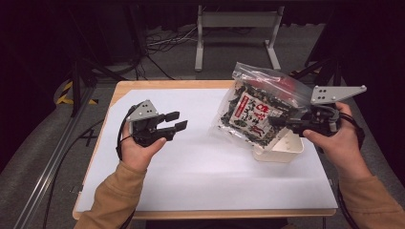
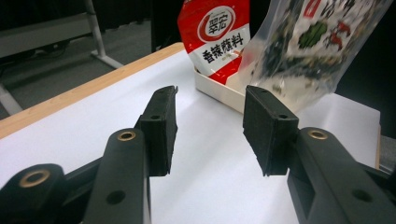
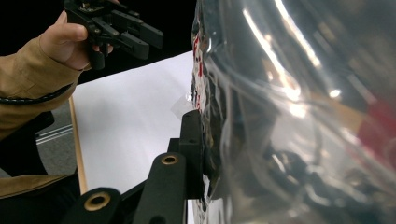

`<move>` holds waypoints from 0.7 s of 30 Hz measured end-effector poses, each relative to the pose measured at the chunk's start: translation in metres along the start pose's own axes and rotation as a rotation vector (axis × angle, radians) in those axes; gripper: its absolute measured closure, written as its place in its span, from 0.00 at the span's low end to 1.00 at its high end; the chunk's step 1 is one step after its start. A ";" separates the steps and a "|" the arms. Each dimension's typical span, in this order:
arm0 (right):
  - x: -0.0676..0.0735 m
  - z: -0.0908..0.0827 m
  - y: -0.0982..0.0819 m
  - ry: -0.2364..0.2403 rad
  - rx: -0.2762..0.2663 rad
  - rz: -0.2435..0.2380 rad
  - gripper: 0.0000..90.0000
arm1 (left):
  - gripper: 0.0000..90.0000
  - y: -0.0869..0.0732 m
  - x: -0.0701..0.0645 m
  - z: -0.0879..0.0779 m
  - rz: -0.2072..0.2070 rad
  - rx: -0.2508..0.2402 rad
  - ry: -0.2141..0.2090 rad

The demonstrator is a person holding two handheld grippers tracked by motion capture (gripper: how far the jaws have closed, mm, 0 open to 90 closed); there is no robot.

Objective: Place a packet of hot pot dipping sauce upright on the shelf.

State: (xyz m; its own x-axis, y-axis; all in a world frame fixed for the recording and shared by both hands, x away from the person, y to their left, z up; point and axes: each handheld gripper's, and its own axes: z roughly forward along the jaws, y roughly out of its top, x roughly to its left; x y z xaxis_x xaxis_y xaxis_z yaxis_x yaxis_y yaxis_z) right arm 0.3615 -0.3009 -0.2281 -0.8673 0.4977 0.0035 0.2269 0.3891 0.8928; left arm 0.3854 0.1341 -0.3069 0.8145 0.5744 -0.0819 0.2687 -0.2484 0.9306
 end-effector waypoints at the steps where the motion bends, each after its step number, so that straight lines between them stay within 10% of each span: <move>1: -0.001 -0.002 0.002 -0.003 0.001 -0.003 0.83 | 0.61 0.000 0.002 -0.001 -0.001 0.001 0.004; 21: -0.022 -0.034 0.010 -0.188 0.084 -0.063 0.83 | 0.58 -0.008 0.012 -0.002 -0.033 0.028 0.021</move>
State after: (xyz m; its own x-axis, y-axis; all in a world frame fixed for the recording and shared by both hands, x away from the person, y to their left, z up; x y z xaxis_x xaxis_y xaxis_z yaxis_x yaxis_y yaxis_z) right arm 0.3681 -0.3344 -0.2039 -0.7851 0.6029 -0.1421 0.2176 0.4832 0.8480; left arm 0.3921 0.1443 -0.3143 0.7938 0.5990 -0.1049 0.3099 -0.2501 0.9173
